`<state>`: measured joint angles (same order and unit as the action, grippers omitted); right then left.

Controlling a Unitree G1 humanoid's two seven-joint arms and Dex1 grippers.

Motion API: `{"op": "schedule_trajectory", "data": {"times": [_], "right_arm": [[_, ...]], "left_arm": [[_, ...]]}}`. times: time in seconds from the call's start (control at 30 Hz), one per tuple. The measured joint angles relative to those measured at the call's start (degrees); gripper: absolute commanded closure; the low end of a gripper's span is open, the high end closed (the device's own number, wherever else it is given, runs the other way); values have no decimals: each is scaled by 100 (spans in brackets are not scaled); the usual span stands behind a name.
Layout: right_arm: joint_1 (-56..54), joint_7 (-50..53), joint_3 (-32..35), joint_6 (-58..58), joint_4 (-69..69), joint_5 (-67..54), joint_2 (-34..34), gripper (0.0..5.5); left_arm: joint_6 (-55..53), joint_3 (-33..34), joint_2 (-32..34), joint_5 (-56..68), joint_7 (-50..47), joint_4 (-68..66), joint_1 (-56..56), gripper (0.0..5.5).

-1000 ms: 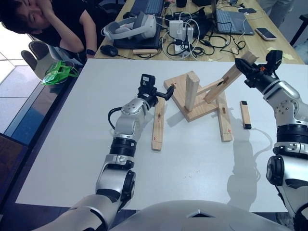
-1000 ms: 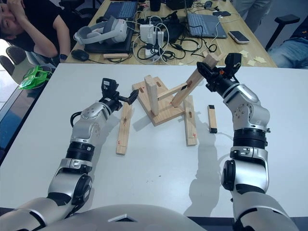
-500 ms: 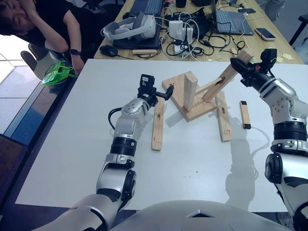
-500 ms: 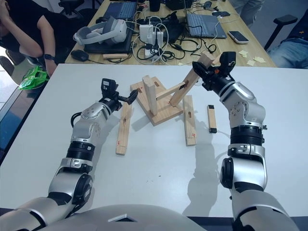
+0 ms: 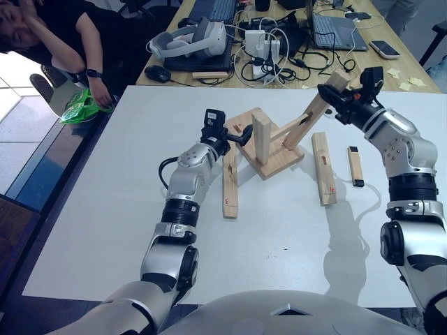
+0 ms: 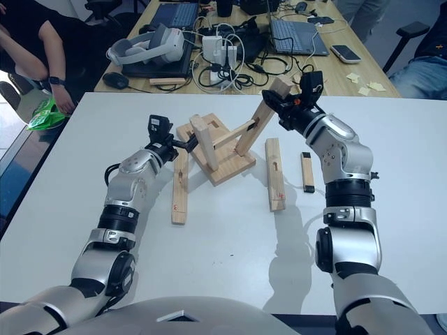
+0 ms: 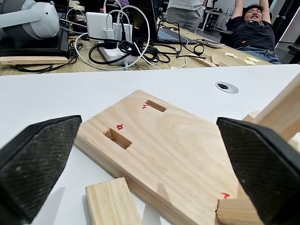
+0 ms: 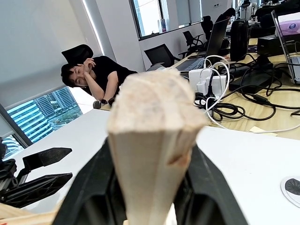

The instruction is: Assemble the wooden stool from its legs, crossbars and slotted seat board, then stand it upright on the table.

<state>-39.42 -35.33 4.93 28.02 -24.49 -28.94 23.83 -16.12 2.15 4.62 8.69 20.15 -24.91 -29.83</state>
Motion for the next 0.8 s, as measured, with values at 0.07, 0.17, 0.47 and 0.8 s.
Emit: {"op": "schedule_trajectory", "data": {"times": [0.07,0.17,0.47,0.8], "right_arm": [[-90,-2,-141,283,145,13,91,449],[-111,-7,-291,405,265,18,88,447],[-276,8,-715,41,176,180,34,443],[-355,-66,-1043,-109,268,335,27,442]], "left_arm": [[17,0,-1,-1,5,-58,-12,10],[82,-1,-5,-2,6,-91,-55,10],[135,-2,-10,-5,13,-122,-62,10],[143,-10,-9,-21,11,-133,-62,10]]}}
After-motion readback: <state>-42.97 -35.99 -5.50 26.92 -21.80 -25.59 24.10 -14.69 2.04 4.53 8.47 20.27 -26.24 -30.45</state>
